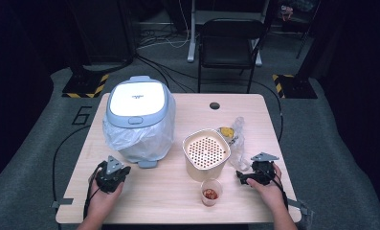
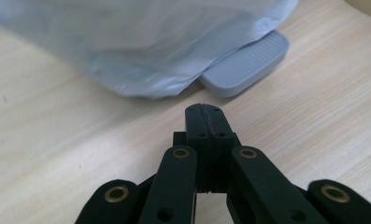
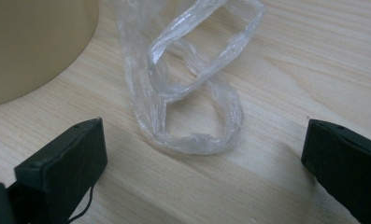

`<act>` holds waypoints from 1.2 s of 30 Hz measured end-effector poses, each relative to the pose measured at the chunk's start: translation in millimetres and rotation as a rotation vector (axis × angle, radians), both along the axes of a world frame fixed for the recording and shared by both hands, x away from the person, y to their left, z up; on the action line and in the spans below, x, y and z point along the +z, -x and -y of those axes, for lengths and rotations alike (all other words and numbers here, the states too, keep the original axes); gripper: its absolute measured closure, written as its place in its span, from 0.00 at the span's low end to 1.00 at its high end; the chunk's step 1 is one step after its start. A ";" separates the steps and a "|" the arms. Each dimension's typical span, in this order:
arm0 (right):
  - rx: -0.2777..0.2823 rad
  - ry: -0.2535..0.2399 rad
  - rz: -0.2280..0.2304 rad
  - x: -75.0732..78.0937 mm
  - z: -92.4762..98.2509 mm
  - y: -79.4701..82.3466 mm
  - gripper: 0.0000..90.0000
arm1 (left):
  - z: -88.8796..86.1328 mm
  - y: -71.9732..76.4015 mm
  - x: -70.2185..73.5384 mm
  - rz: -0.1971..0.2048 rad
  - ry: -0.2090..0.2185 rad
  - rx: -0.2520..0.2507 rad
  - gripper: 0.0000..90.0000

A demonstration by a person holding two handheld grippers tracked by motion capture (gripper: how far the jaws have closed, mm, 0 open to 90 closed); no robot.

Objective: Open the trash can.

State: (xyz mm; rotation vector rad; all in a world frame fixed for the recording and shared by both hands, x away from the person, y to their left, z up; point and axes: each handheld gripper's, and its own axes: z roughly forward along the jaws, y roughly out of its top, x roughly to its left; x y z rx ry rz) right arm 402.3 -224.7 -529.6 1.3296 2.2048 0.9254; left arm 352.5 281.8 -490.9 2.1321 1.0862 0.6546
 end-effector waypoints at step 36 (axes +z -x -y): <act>0.000 0.000 0.000 0.0 0.0 0.0 0.00 | 62.7 -38.1 0.1 0.025 -0.319 -0.256 1.00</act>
